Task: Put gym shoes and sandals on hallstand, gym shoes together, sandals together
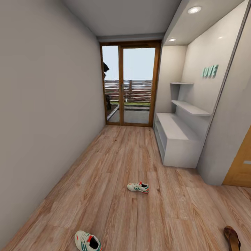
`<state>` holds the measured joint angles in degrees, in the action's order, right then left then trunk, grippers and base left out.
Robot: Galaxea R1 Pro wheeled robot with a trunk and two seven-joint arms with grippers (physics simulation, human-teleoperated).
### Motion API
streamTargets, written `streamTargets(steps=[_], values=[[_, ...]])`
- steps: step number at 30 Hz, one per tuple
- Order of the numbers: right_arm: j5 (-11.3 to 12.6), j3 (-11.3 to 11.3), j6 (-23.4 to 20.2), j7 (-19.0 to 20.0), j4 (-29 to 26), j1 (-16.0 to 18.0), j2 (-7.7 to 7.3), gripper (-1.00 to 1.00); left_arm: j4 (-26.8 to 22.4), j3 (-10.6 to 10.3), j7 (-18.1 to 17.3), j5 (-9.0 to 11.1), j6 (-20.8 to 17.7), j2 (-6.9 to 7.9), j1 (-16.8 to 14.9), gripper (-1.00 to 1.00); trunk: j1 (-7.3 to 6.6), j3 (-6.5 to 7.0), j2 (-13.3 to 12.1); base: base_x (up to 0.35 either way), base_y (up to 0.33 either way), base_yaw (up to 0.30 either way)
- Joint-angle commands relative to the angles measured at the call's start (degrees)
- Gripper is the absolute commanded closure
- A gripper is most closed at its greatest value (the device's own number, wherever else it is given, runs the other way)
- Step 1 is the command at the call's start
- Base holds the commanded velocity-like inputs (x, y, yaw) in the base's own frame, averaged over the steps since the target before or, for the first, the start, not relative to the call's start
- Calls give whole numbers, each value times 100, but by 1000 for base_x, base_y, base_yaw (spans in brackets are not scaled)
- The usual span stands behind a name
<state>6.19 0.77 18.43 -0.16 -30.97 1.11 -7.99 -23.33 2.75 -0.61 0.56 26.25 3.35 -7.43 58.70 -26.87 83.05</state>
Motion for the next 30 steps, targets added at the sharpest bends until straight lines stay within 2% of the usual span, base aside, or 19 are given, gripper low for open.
streamTargets(steps=[1, 14, 20, 24, 30], values=[[58, -15, 18, -1, 0, 3, -4, -100, 4, 7, -8, -1, 22, -1, -4, -100, 3, -6, 3, 171, 29, 0], [66, -15, 20, -1, -5, 3, -5, -100, 4, 6, 27, -12, 27, -9, -4, -100, 3, -6, 3, 38, 6, 6], [66, -15, 20, -1, -5, 3, -3, -100, 4, 7, 26, -6, 22, -10, -4, -100, 3, -6, 3, 40, 0, 183], [66, -15, 17, -1, -5, 3, -2, -100, 4, 7, 26, -2, 21, -10, -4, -100, 3, -6, 3, 156, 0, 213], [66, -15, 19, -1, -5, 3, -2, -100, 4, 6, 26, 1, 21, -10, -4, -100, 3, -6, 3, 308, 0, 35]])
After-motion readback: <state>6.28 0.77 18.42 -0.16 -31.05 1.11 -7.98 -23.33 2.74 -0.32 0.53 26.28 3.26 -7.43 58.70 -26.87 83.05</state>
